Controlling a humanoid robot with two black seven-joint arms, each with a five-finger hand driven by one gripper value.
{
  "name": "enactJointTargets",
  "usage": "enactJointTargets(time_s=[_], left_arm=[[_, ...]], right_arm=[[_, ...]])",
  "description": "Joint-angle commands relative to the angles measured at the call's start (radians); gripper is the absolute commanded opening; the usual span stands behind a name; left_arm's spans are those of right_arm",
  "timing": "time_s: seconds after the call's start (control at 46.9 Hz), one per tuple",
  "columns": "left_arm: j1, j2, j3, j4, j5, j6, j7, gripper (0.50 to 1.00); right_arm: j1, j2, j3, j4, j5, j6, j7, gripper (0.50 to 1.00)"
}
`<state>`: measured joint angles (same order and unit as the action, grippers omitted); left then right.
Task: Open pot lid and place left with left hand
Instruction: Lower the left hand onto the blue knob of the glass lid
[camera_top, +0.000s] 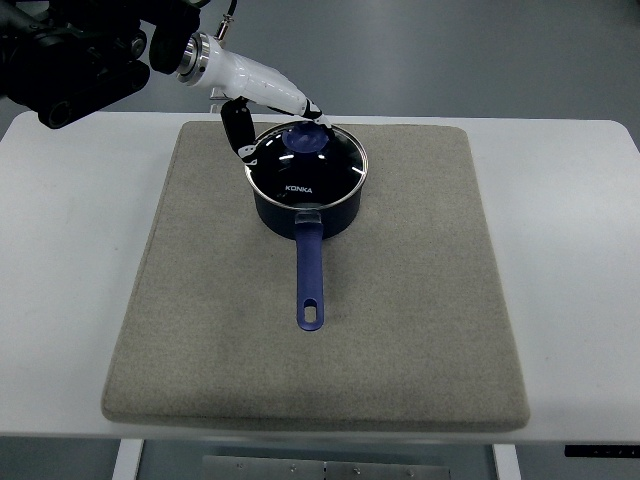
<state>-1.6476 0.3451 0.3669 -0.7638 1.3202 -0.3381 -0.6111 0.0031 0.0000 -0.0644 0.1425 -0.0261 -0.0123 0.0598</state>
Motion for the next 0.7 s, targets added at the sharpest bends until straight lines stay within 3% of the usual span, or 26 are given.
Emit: enactJointTargets(time_s=[0.0, 0.683], left_arm=[[0.003, 0.000, 0.001, 0.001, 0.002, 0.004, 0.000, 0.990], [0.028, -0.035, 0.000, 0.035, -0.004, 0.027, 0.000, 0.981]], right_arm=[[0.000, 0.000, 0.000, -0.001, 0.000, 0.000, 0.000, 0.917], [0.000, 0.000, 0.000, 0.000, 0.000, 0.000, 0.000, 0.917]])
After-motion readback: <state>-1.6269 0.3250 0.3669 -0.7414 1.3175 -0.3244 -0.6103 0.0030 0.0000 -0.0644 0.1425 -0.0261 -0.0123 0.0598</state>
